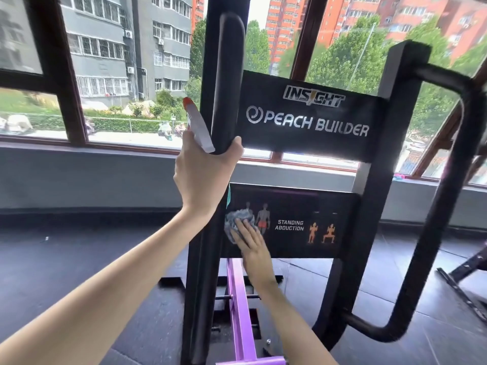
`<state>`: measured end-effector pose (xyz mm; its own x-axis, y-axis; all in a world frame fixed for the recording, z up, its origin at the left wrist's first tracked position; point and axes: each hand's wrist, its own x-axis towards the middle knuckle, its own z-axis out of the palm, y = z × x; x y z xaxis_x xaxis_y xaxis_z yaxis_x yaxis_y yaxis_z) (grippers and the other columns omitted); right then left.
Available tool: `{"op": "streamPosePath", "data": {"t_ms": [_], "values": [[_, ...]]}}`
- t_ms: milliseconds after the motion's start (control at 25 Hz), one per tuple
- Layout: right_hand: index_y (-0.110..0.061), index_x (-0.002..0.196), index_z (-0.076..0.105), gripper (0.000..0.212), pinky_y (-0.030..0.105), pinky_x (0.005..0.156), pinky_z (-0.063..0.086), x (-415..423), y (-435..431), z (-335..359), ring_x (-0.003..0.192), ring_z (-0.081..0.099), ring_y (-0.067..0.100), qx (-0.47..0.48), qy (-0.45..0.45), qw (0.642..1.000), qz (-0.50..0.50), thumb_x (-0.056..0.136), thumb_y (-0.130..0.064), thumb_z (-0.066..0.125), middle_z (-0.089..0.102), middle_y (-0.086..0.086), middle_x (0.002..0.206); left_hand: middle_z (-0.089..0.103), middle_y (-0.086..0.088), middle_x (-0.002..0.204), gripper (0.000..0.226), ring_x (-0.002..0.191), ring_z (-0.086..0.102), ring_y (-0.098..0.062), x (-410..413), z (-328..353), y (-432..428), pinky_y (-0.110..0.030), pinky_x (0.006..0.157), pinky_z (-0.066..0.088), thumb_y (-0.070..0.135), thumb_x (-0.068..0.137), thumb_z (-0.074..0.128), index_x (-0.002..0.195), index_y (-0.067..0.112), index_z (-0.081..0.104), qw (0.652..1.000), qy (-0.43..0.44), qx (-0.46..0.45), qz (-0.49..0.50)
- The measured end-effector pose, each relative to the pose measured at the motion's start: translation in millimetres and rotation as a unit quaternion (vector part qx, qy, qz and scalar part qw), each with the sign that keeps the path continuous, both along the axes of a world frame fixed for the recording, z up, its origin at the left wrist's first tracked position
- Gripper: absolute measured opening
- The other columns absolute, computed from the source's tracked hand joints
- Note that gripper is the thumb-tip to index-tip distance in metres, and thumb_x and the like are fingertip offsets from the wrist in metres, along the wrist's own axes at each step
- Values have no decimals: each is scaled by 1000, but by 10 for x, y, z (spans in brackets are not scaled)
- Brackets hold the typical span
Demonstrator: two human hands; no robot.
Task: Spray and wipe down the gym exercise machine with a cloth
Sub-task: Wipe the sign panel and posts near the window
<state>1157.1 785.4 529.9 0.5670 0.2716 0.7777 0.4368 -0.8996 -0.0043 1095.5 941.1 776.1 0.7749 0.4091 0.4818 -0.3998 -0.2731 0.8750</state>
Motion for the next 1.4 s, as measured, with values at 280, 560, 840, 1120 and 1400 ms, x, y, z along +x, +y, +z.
{"op": "streamPosePath", "data": {"t_ms": [280, 560, 840, 1120, 1400], "values": [[-6, 131, 55, 49, 54, 110, 31, -17, -1118, 108, 129, 46, 35, 412, -7, 869, -275, 84, 3, 51, 54, 17, 135, 52, 19, 71, 37, 70, 54, -8, 37, -44, -8, -30, 75, 41, 47, 81, 68, 92, 18, 48, 1000, -3, -11, 4], [-5, 139, 45, 61, 3, 103, 24, -292, 220, -40, 131, 36, 21, 431, 113, 883, -147, 84, 19, 51, 42, 9, 146, 54, 18, 68, 33, 63, 53, -2, 37, -38, -11, -28, 73, 41, 45, 80, 68, 85, 20, 46, 1000, -3, -18, -1], [-20, 140, 45, 55, 40, 109, 36, -498, -291, -108, 134, 29, 2, 257, 126, 952, -106, 92, 6, 41, 39, -5, 145, 52, 19, 66, 29, 60, 52, 1, 51, -42, 5, -25, 70, 39, 44, 81, 68, 79, 28, 44, 1000, 1, -12, -11], [-1, 139, 35, 57, 22, 110, 35, -418, -78, 214, 134, 39, 29, 407, 48, 897, -163, 87, 18, 49, 40, 15, 144, 48, 20, 63, 29, 57, 49, 13, 29, -20, -19, -23, 68, 36, 43, 81, 68, 82, 24, 46, 1000, 12, -18, 6], [-12, 127, 57, 51, 38, 101, 41, -148, 319, -30, 131, 41, 21, 74, 19, 997, -7, 80, 7, 48, 50, 3, 140, 52, 18, 64, 32, 62, 52, -1, 15, -16, -9, -29, 70, 42, 44, 80, 68, 89, 18, 52, 1000, 3, -20, -8]]}}
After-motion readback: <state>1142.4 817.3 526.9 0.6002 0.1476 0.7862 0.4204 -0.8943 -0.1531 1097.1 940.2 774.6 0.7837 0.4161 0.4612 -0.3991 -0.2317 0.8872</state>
